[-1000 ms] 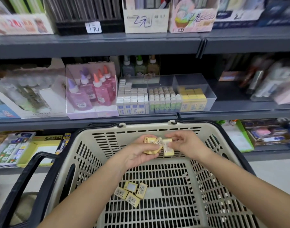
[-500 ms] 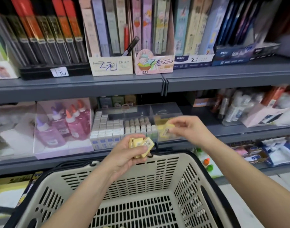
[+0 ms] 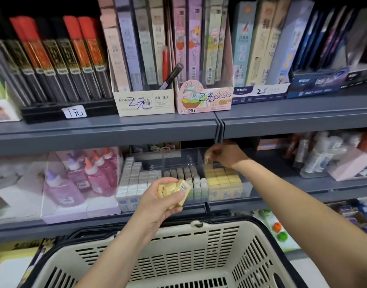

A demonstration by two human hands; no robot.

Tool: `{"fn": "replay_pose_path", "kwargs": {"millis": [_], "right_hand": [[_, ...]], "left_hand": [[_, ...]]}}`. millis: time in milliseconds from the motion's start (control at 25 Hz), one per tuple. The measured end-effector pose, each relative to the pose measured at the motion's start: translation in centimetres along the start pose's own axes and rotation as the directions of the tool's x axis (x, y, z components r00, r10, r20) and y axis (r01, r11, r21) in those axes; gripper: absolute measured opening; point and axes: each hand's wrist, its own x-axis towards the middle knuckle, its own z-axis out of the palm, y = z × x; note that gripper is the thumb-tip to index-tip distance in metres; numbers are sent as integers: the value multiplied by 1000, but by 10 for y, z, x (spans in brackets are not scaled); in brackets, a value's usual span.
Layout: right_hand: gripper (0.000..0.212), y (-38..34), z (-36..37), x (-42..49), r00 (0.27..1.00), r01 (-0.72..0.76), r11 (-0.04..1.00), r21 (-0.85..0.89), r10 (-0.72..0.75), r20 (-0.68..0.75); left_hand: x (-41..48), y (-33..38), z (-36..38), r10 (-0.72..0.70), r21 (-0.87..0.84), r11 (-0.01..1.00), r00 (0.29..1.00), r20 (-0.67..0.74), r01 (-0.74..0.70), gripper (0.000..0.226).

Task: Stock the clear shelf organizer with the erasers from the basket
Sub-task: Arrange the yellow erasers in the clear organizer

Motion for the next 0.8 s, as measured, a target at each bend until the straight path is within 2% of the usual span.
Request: {"fn": "replay_pose_path", "kwargs": {"millis": [120,240,320,400,480,560,640,680,800], "right_hand": [[23,0,3,6,979,-6,1000,-9,7,202],[28,-3,-3,7,954,1,999,-45,12,300],[31,-6,-7,1,956,9,999,-47,5,294],[32,-14,-9,-11,989,6,1000,-27,-2,146],[26,-28,-12,-29,1000,7,994,108,-5,-17],[17,-43,-14,-53,993,38,925,378,-76,87],[11,-55,-14,-76,941,78,891,447,-214,263],[8,-57,-13,-82,918,84,877,473,-252,305],[9,-49,-17,-83,943,28,839,544,-202,264]], "left_hand": [[3,-1,-2,-11,-25,1000,1000,-3,11,51],[10,3,4,-10,-14,1000,1000,-1,10,49],[13,6,10,-21,-10,1000,1000,-13,20,47],[14,8,14,-32,-4,999,999,-21,32,46],[12,10,14,-25,-13,1000,1000,0,25,51],[10,11,13,-14,-26,1000,1000,27,15,57],[9,11,17,-6,-31,999,999,52,8,56],[9,12,19,-2,-39,999,998,63,5,54],[9,12,24,-11,-97,995,998,57,16,36]]}}
